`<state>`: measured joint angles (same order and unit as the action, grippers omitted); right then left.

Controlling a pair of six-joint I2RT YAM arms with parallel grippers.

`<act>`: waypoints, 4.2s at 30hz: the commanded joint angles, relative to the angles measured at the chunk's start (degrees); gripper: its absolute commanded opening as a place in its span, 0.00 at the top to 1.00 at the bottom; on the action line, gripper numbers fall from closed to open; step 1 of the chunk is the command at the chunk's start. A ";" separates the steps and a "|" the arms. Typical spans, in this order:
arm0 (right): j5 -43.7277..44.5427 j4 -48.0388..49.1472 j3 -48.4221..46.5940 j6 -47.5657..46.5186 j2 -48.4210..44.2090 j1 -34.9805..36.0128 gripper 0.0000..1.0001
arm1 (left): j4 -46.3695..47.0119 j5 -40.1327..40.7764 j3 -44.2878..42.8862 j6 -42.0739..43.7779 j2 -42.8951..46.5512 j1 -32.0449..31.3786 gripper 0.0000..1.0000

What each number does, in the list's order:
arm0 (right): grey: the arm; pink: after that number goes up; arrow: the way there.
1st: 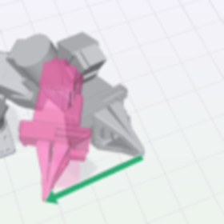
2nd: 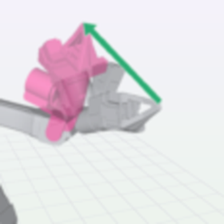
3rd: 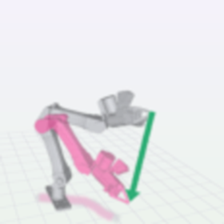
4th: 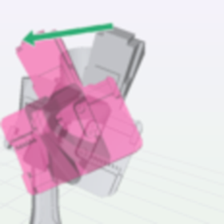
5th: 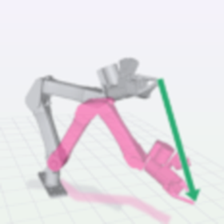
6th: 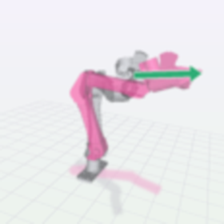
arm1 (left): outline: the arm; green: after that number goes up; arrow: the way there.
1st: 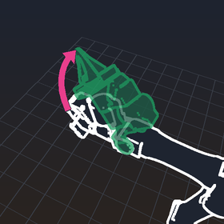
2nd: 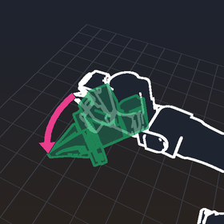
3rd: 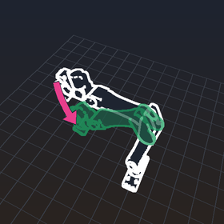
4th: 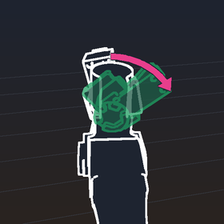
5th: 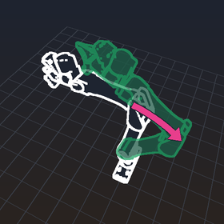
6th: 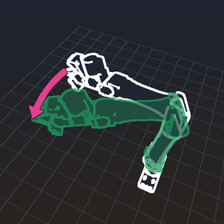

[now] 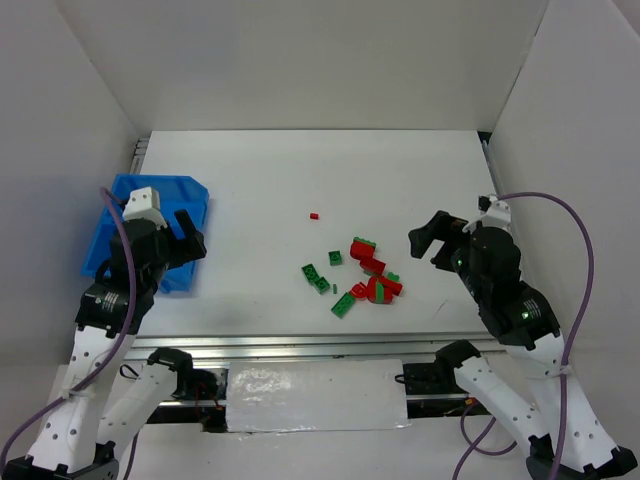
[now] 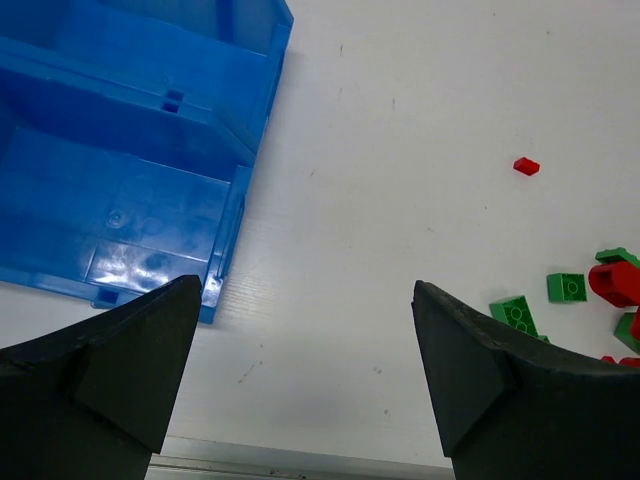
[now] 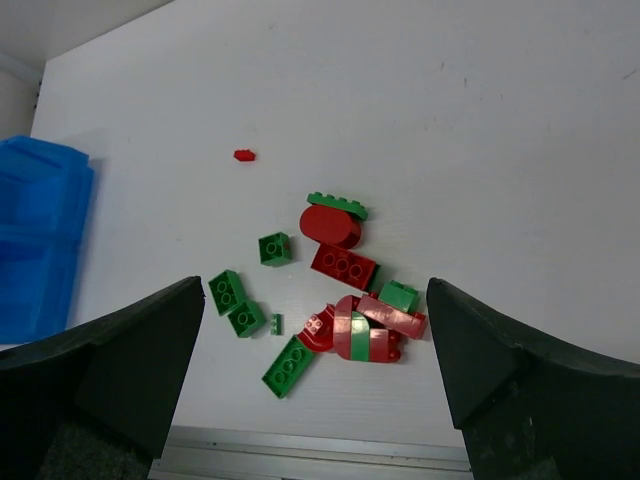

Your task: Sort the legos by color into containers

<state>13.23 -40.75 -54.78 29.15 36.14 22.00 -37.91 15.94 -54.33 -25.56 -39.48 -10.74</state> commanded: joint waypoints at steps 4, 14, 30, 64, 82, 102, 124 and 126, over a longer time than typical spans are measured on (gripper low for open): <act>0.57 0.50 -2.08 0.30 -1.42 0.41 0.00 | 3.28 -1.96 -0.34 0.78 0.63 0.02 0.00; -2.77 1.90 -0.15 1.35 -2.21 0.41 0.00 | 14.42 -12.19 -0.51 -12.22 -8.39 -6.37 0.00; -19.38 5.33 3.28 0.30 0.33 0.85 0.01 | 21.12 2.16 -44.28 3.50 -82.41 -22.57 0.01; -19.48 5.33 3.37 -2.87 2.09 1.03 0.00 | 14.72 8.82 -48.41 3.33 -82.96 -21.34 1.00; -22.81 6.21 3.19 -3.13 3.67 1.20 0.01 | 3.63 25.02 -34.53 -18.82 -62.73 10.03 0.73; -23.61 6.74 5.92 -2.95 5.43 1.47 0.00 | 1.78 19.41 -34.63 -18.48 -54.30 11.19 0.00; -20.71 5.25 5.92 0.65 -0.98 1.82 0.00 | -2.79 18.78 -27.25 -42.98 -67.56 -38.48 0.01; -20.44 5.16 6.18 0.39 -1.51 1.82 0.01 | -1.47 17.54 -26.45 -45.09 -68.70 -38.48 0.00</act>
<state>-7.18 -36.34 -49.06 29.74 35.75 23.31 -37.78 31.42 -81.06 -61.17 -107.20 -49.41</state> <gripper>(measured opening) 0.994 0.995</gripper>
